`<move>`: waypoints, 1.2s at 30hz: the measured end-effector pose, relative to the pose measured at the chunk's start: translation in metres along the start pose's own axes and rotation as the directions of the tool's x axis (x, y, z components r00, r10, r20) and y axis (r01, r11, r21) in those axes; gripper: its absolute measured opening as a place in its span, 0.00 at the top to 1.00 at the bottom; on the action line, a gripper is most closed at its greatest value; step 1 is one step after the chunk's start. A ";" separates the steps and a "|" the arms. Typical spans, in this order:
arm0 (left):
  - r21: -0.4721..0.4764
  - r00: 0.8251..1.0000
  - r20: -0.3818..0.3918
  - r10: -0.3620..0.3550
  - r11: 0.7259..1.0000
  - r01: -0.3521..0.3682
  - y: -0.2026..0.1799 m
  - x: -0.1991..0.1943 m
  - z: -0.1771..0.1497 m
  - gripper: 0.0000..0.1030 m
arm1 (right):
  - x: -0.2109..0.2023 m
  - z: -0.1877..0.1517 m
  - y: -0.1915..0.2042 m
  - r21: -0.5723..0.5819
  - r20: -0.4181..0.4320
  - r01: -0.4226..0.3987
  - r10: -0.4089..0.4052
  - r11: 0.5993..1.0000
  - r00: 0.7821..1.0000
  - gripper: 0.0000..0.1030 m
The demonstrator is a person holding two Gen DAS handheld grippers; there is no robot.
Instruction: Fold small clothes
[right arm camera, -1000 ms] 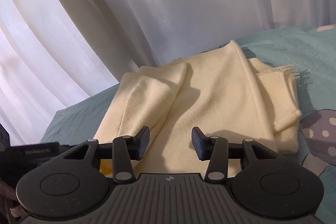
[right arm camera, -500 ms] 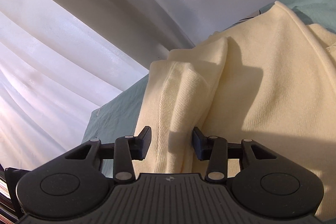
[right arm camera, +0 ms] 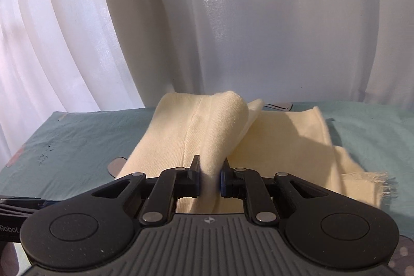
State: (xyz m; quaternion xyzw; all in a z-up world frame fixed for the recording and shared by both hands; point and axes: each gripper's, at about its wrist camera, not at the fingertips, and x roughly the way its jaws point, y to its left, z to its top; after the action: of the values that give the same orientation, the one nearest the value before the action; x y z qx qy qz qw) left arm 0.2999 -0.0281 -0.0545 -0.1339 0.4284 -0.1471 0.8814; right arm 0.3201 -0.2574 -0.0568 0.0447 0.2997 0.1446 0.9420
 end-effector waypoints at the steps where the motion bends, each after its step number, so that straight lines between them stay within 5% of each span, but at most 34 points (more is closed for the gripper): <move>1: 0.007 0.999 -0.027 -0.018 1.000 0.019 -0.001 0.008 -0.002 0.37 | 0.001 -0.003 -0.005 -0.009 -0.018 0.035 -0.035 0.999 0.999 0.88; 4: 0.007 0.997 -0.061 -0.042 0.999 0.042 -0.004 0.023 -0.006 0.36 | 0.012 -0.011 -0.024 0.072 -0.104 0.032 -0.024 0.997 0.994 0.85; 6: 0.008 0.997 -0.062 -0.045 0.999 0.046 -0.005 0.024 -0.006 0.36 | 0.010 -0.011 -0.042 0.204 -0.103 -0.049 0.071 0.978 0.992 0.78; 8: 0.014 0.996 -0.068 -0.050 0.999 0.051 -0.004 0.025 -0.007 0.34 | 0.015 -0.010 -0.056 0.334 -0.089 -0.143 0.182 0.932 0.979 0.61; 10: 0.014 0.996 -0.071 -0.046 0.999 0.047 -0.004 0.025 -0.007 0.32 | 0.019 -0.011 -0.057 0.371 -0.074 -0.179 0.221 0.911 0.973 0.58; 12: 0.013 0.997 -0.071 -0.030 0.999 0.031 -0.007 0.023 -0.006 0.32 | 0.017 -0.009 -0.040 0.251 -0.081 -0.098 0.122 0.963 0.989 0.84; 13: 0.011 0.998 -0.060 -0.032 0.999 0.033 -0.011 0.022 -0.003 0.33 | 0.012 -0.007 -0.030 0.157 -0.064 -0.038 0.048 0.987 0.997 0.87; 18: 0.042 0.999 -0.031 -0.031 0.999 0.032 -0.020 0.020 0.002 0.30 | -0.011 -0.005 -0.019 0.001 0.075 0.168 -0.168 0.986 0.983 0.88; 24: 0.059 0.995 -0.079 -0.060 0.996 0.065 -0.029 0.032 -0.004 0.30 | -0.011 -0.025 -0.051 0.053 0.023 0.287 -0.289 0.956 0.957 0.88; 29: 0.064 0.994 -0.099 -0.051 0.996 0.057 -0.029 0.040 -0.003 0.27 | 0.000 -0.031 -0.058 0.021 0.000 0.286 -0.286 0.958 0.958 0.87; 31: 0.060 0.994 -0.100 -0.049 0.997 0.055 -0.026 0.037 -0.003 0.27 | -0.005 -0.028 -0.060 0.025 0.005 0.316 -0.316 0.948 0.949 0.75; 36: 0.049 0.997 -0.074 -0.029 0.998 0.033 -0.018 0.020 -0.004 0.28 | -0.053 -0.026 -0.078 0.173 0.065 0.264 -0.279 0.949 0.958 0.73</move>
State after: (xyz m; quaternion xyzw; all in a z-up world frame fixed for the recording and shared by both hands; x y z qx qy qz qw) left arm 0.3062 -0.0522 -0.0644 -0.1129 0.4545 -0.1764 0.8658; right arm 0.2829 -0.3481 -0.0617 0.0858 0.2720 -0.0133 0.9584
